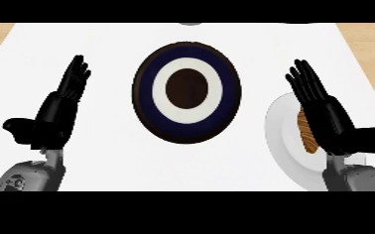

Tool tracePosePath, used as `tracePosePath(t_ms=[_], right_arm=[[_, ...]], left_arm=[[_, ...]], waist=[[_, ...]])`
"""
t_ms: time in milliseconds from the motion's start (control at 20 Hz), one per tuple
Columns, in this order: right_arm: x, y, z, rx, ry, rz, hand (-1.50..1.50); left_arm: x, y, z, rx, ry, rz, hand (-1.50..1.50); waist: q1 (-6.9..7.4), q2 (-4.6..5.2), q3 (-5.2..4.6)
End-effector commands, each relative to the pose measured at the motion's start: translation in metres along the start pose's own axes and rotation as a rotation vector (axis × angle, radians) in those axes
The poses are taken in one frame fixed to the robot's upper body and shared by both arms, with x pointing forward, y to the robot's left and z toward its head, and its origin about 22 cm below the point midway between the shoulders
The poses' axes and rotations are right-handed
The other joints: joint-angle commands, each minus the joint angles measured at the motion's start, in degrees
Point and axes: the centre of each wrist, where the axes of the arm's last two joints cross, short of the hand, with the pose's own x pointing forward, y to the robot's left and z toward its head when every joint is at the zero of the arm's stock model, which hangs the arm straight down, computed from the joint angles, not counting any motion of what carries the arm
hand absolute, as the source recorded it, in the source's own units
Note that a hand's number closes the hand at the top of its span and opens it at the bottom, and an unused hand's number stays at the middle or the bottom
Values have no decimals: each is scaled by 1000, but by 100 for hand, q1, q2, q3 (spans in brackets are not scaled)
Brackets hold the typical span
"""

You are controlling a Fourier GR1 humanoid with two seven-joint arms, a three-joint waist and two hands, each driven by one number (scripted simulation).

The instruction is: Pick the croissant from the plate and place it in the plate

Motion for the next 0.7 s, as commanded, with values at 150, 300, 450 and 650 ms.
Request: tracePosePath(t_ms=[150, 300, 450, 650], right_arm=[[31, -50, -3, -377, -190, -267, -150], [20, -112, 42, -678, -29, 227, -150], [13, -86, 39, -987, -277, 78, -150], [10, -36, 54, -1144, -405, 2, -150]], left_arm=[[-37, 44, 32, 65, 94, -216, 0], [-46, 59, 44, 88, 174, -281, 0], [-58, 66, 55, 80, 189, -298, 0], [-70, 59, 75, 55, 186, -305, 0]], waist=[[43, -66, 150], [-171, 5, 77], [-60, -62, 135], [-3, -95, 142]])
